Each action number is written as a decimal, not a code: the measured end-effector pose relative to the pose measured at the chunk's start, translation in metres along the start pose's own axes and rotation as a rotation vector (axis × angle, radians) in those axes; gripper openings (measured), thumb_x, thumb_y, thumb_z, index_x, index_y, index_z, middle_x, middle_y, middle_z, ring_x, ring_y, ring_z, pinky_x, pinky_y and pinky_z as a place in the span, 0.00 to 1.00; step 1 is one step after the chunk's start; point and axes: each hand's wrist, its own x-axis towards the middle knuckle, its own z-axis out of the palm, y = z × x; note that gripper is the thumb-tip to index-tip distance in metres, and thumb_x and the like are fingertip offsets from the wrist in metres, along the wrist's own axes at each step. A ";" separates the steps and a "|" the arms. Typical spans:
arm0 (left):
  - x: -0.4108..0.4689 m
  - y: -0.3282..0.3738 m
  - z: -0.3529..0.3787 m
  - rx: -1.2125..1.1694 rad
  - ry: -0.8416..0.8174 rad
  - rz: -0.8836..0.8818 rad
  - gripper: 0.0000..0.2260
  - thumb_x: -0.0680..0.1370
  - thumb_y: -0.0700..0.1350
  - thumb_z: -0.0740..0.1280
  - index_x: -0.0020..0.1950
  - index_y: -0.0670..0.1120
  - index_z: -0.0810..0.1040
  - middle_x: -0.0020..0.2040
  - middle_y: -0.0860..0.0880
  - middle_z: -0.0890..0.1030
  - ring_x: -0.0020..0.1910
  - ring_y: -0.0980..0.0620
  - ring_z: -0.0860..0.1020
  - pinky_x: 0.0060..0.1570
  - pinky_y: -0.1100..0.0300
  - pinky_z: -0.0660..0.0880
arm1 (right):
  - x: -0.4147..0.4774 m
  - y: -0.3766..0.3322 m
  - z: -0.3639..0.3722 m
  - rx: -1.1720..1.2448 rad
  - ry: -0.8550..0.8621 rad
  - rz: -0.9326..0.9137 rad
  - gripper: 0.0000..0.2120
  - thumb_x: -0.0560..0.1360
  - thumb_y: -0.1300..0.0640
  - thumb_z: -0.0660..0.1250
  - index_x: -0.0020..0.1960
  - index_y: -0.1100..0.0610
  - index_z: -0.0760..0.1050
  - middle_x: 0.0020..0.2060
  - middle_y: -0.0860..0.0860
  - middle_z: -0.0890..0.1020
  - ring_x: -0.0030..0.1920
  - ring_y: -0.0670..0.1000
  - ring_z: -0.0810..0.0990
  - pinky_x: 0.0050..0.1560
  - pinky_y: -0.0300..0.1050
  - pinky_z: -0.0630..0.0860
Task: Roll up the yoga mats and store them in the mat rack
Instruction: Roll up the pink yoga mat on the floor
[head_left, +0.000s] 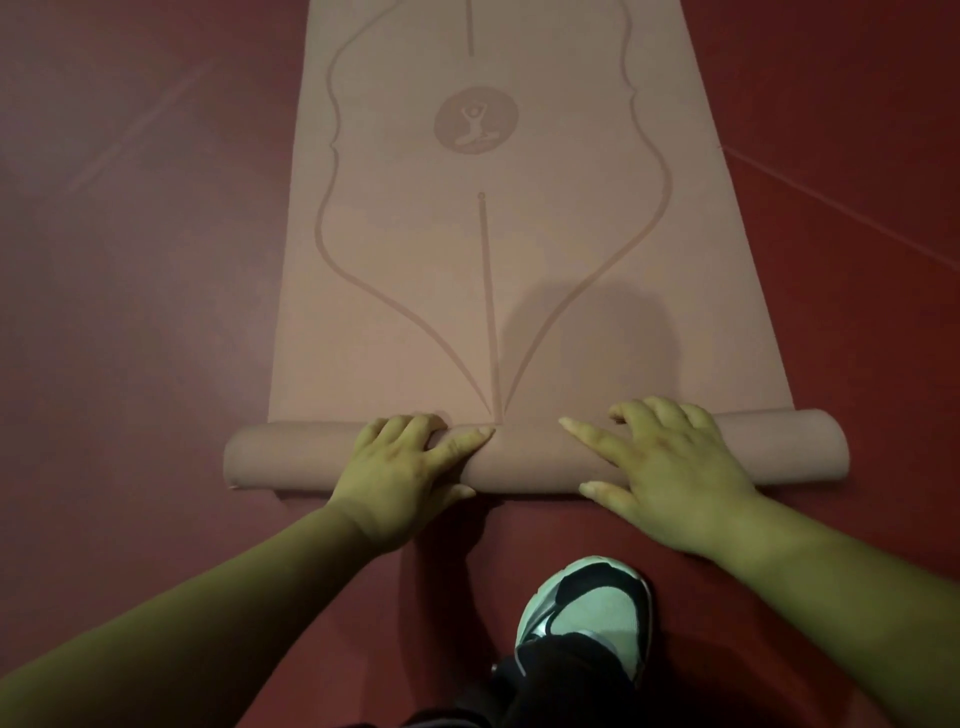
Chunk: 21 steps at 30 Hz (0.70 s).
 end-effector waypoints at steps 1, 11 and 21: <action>0.001 -0.001 0.000 -0.008 -0.006 -0.003 0.28 0.78 0.69 0.59 0.75 0.61 0.70 0.57 0.47 0.79 0.50 0.42 0.76 0.51 0.49 0.73 | -0.005 -0.003 0.003 0.000 0.044 0.012 0.33 0.72 0.30 0.51 0.77 0.34 0.62 0.63 0.54 0.77 0.62 0.59 0.74 0.63 0.60 0.69; 0.008 -0.004 -0.007 -0.024 -0.042 -0.026 0.30 0.76 0.71 0.57 0.78 0.64 0.62 0.59 0.48 0.78 0.54 0.43 0.77 0.54 0.47 0.74 | 0.001 0.000 0.002 -0.029 -0.046 0.024 0.32 0.77 0.31 0.59 0.77 0.28 0.50 0.71 0.52 0.72 0.69 0.57 0.70 0.69 0.58 0.61; 0.005 0.004 0.002 0.071 0.044 -0.072 0.31 0.74 0.68 0.63 0.76 0.61 0.69 0.60 0.45 0.79 0.55 0.40 0.77 0.56 0.45 0.71 | 0.009 0.009 -0.012 0.002 -0.139 -0.039 0.33 0.79 0.29 0.52 0.77 0.28 0.37 0.77 0.50 0.62 0.76 0.54 0.60 0.74 0.55 0.53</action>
